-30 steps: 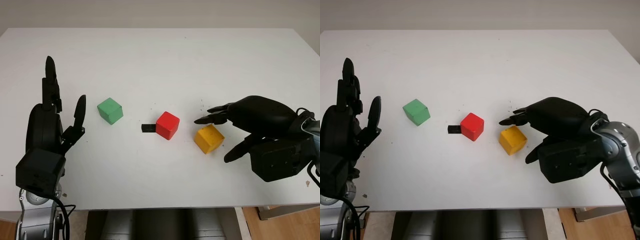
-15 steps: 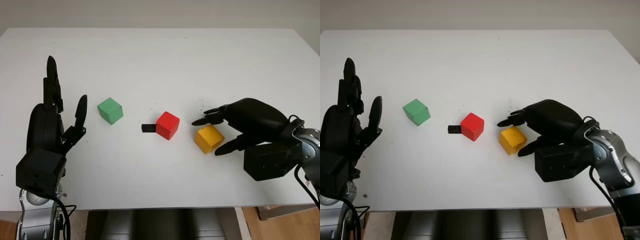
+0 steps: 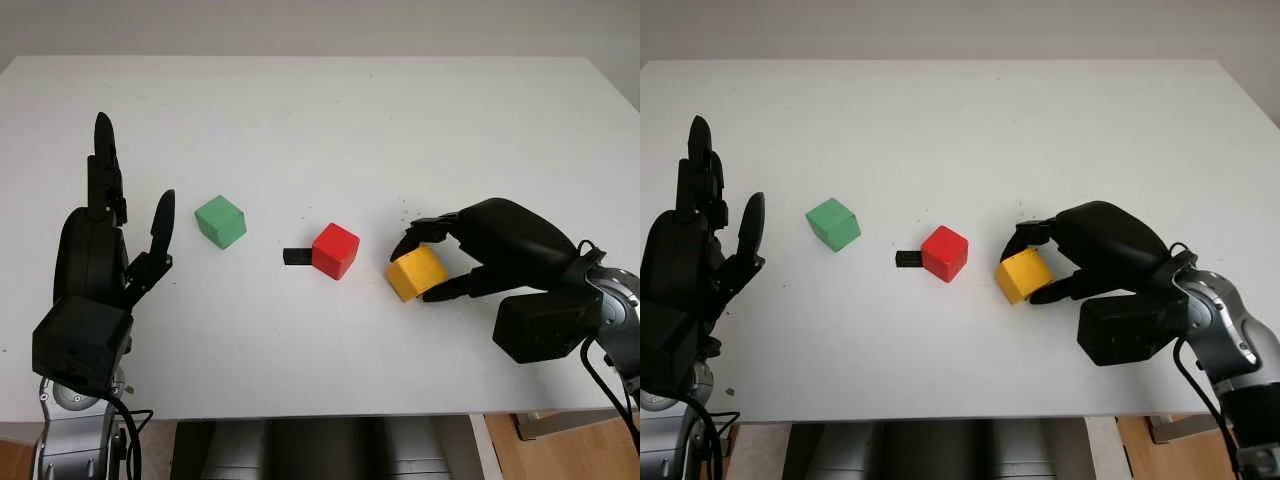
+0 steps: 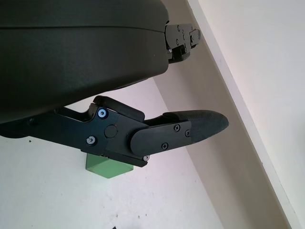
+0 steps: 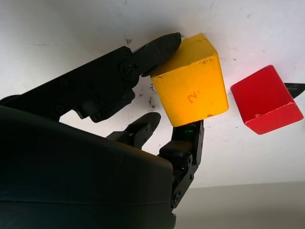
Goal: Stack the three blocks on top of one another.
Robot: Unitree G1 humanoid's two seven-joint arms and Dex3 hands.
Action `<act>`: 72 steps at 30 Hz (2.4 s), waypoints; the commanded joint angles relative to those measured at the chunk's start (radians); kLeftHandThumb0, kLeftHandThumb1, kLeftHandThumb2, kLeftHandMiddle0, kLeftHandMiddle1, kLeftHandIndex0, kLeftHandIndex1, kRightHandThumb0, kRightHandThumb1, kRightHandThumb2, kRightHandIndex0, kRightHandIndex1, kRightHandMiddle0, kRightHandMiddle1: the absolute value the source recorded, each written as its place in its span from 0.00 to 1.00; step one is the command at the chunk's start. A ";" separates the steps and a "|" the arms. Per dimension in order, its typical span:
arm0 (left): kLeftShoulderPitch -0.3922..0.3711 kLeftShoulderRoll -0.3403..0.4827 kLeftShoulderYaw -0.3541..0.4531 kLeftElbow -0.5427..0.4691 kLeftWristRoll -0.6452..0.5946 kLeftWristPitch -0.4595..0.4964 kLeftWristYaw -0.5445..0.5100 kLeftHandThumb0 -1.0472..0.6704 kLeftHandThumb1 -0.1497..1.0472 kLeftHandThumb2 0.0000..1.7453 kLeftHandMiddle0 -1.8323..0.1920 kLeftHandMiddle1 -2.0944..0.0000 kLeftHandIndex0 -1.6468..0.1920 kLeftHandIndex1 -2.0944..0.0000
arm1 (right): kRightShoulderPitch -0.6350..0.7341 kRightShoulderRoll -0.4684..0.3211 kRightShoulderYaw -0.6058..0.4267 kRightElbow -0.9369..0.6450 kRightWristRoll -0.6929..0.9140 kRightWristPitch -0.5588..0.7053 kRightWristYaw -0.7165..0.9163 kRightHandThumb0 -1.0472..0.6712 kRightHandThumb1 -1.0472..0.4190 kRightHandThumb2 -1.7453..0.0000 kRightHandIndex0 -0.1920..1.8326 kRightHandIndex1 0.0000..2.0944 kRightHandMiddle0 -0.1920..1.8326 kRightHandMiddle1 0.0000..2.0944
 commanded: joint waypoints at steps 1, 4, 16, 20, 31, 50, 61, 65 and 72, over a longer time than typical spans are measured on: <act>0.007 -0.002 -0.003 -0.007 0.000 -0.005 0.003 0.23 1.00 0.33 0.98 0.98 0.98 0.97 | -0.023 0.001 -0.009 0.007 0.008 -0.003 -0.003 0.40 0.12 0.97 0.44 0.06 0.34 0.54; 0.008 0.001 -0.004 -0.005 0.003 -0.005 0.002 0.23 1.00 0.33 0.98 0.97 0.98 0.97 | -0.032 0.010 -0.021 0.009 0.066 0.031 0.037 0.41 0.10 0.96 0.43 0.05 0.31 0.56; 0.010 -0.009 -0.010 0.004 -0.011 -0.004 0.001 0.23 1.00 0.33 0.98 0.98 0.98 0.98 | -0.148 0.102 -0.061 0.047 0.330 0.248 0.214 0.40 0.09 0.97 0.43 0.05 0.32 0.58; 0.016 -0.010 -0.013 -0.004 -0.001 0.005 0.007 0.23 1.00 0.32 0.98 0.97 0.98 0.97 | -0.179 0.133 -0.056 0.059 0.348 0.247 0.239 0.39 0.08 0.97 0.43 0.05 0.32 0.61; 0.023 -0.019 -0.016 -0.013 0.005 0.004 0.013 0.23 1.00 0.33 0.98 0.97 0.98 0.97 | -0.299 0.222 -0.054 0.118 0.408 0.262 0.295 0.39 0.09 0.97 0.40 0.04 0.31 0.71; 0.040 -0.020 -0.016 -0.009 0.000 -0.021 0.013 0.24 1.00 0.33 0.99 0.97 0.98 0.97 | -0.388 0.362 -0.043 0.183 0.531 0.494 0.417 0.35 0.05 0.97 0.28 0.00 0.22 0.83; 0.045 -0.022 -0.016 -0.023 -0.001 -0.001 0.012 0.23 1.00 0.33 0.99 0.98 0.98 0.97 | -0.367 0.370 -0.018 0.198 0.487 0.468 0.420 0.34 0.07 0.97 0.31 0.02 0.25 0.83; 0.041 -0.024 -0.016 -0.022 -0.007 0.003 0.013 0.23 1.00 0.32 0.99 0.98 0.98 0.97 | -0.365 0.371 -0.013 0.226 0.476 0.448 0.427 0.33 0.07 0.97 0.31 0.02 0.26 0.82; 0.036 -0.021 -0.022 -0.018 0.009 0.010 0.018 0.23 1.00 0.32 0.99 0.97 0.98 0.97 | -0.362 0.385 -0.021 0.238 0.505 0.472 0.468 0.31 0.07 0.97 0.30 0.01 0.26 0.82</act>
